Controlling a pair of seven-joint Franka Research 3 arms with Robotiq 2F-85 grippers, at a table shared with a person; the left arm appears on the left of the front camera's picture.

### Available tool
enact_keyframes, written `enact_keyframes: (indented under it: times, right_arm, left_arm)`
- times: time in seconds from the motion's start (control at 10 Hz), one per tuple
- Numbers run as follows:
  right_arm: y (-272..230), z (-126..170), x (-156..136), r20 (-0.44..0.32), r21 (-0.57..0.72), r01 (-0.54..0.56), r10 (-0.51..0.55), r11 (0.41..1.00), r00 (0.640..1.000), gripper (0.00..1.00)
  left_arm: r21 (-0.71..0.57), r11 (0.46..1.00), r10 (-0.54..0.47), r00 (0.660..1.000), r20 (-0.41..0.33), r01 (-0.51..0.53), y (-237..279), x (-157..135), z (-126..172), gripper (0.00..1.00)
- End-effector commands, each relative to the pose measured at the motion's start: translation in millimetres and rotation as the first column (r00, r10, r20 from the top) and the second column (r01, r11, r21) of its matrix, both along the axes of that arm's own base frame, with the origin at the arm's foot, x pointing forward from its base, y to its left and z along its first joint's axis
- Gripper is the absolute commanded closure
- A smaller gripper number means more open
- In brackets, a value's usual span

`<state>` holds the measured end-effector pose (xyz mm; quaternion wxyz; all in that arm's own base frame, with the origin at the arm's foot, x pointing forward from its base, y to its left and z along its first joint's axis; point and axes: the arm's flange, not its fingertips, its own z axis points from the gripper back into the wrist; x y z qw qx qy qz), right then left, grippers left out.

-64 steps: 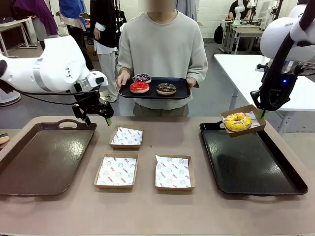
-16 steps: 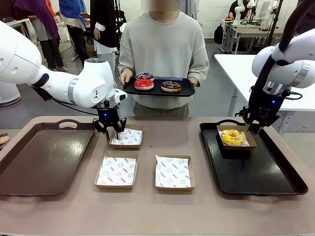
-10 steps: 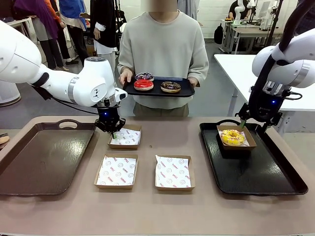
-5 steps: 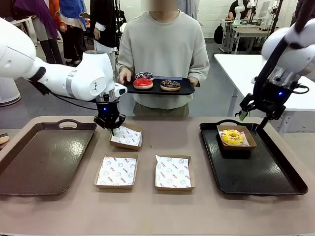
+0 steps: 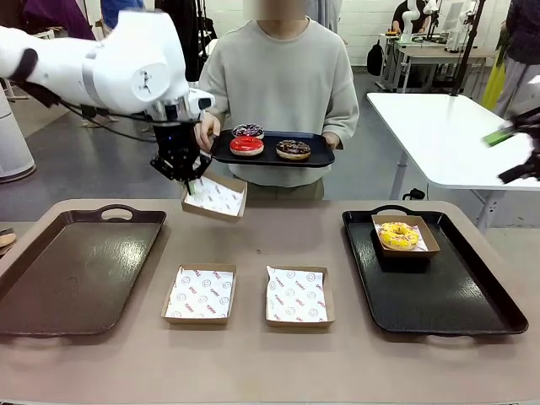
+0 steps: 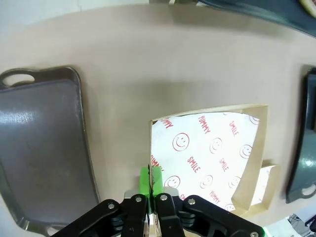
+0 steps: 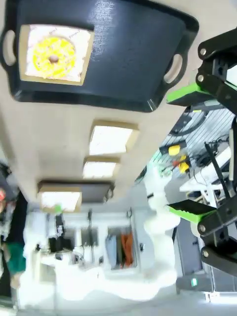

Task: Individually package the donuts and arrange them on the tray.
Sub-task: Place the picked Paper togo box on the Handle tray while simultaneously picking up another Paper togo box from the table with the other hand.

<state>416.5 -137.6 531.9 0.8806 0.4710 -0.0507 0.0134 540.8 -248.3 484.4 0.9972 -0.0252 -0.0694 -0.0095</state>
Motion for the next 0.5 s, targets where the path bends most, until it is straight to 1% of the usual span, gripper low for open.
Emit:
enact_keyframes:
  times: [0.0, 0.1, 0.3, 0.4]
  right_arm:
    - [-37, -16, -10, 0.040, 0.140, 0.040, -0.046, 0.989, 0.998, 0.00]
    - [-55, -20, -15, 0.052, 0.191, 0.071, -0.082, 0.979, 0.995, 0.00]
    - [-88, -39, -21, 0.044, 0.286, 0.110, -0.128, 0.952, 0.991, 0.00]
    - [-99, -51, -31, 0.034, 0.309, 0.140, -0.158, 0.941, 0.987, 0.00]
  left_arm:
    - [0.019, 1.000, 0.004, 1.000, 0.023, -0.005, -6, 3, 21, 1.00]
    - [0.017, 1.000, 0.009, 0.999, 0.034, -0.010, -11, 6, 32, 1.00]
    - [0.020, 1.000, 0.011, 0.999, 0.044, -0.012, -23, 16, 46, 1.00]
    - [0.024, 0.999, 0.024, 0.999, 0.048, -0.025, -28, 22, 50, 1.00]
